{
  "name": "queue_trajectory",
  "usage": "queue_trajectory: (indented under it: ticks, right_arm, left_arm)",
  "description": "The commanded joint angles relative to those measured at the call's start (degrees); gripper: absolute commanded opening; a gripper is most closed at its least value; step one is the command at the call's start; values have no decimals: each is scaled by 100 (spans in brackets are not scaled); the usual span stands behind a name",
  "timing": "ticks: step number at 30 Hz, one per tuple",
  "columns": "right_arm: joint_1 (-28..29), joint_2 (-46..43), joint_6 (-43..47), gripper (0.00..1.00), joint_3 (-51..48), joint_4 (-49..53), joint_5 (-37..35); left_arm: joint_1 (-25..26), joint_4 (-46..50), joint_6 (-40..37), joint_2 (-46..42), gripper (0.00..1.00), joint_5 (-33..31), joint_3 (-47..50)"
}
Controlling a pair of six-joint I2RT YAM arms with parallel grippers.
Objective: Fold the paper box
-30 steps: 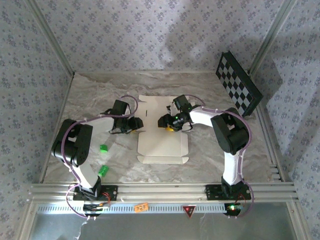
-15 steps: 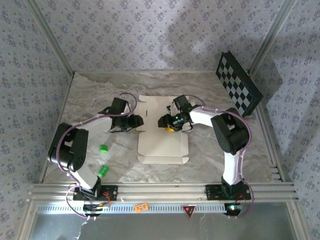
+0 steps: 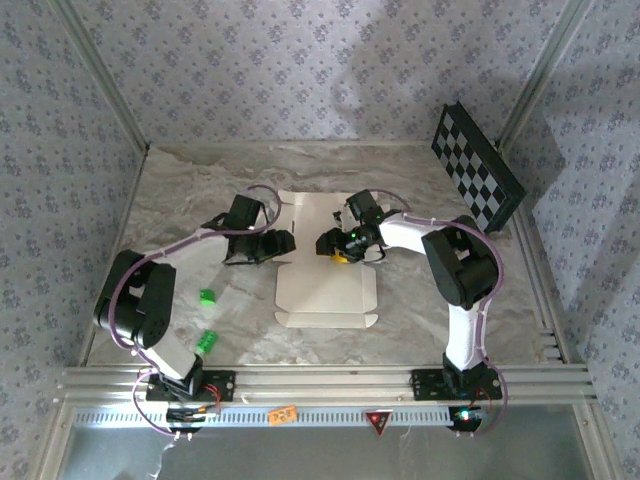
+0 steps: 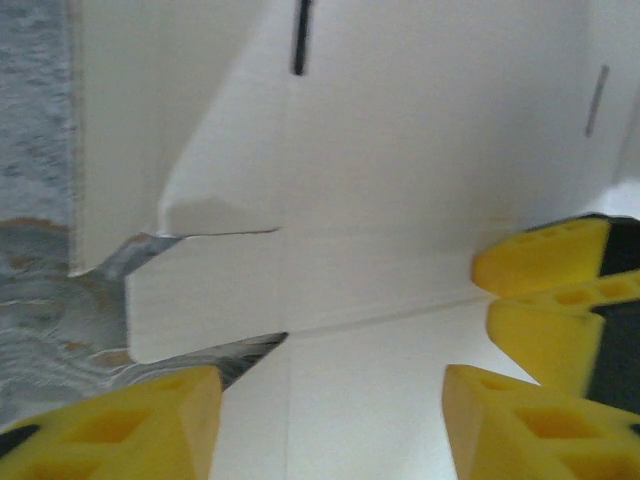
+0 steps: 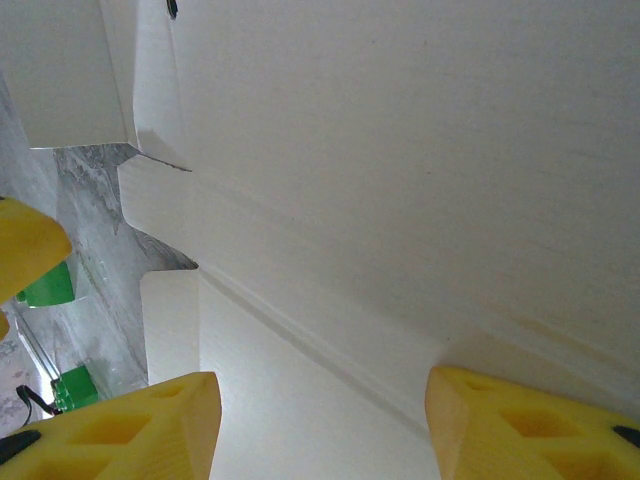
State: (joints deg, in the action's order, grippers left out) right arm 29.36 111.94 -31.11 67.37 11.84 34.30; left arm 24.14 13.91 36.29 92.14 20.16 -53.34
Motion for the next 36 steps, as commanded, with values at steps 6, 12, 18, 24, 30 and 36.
queue_trajectory:
  ticks: [6, 12, 18, 24, 30, 36]
  right_arm:
    - [21, -3, -36, 59, -137, 513, -238]
    - [23, -28, -44, 59, -146, 512, -249]
    - [25, -39, -44, 59, -172, 509, -251]
    - [25, -35, -46, 59, -173, 511, -249]
    - [13, -49, -44, 59, -170, 521, -258]
    - [6, -67, -42, 59, -172, 532, -275]
  left_arm:
    - [-24, 415, -184, 232, 73, -498, -263]
    - [-36, 253, -109, 552, 76, -313, -325]
    - [-34, -39, -40, 660, 71, 17, -283]
    - [-32, -130, -10, 469, 59, 84, -213]
    - [-35, -64, 37, 177, 55, 113, -221]
    - [42, -123, 132, 139, 53, 281, -319]
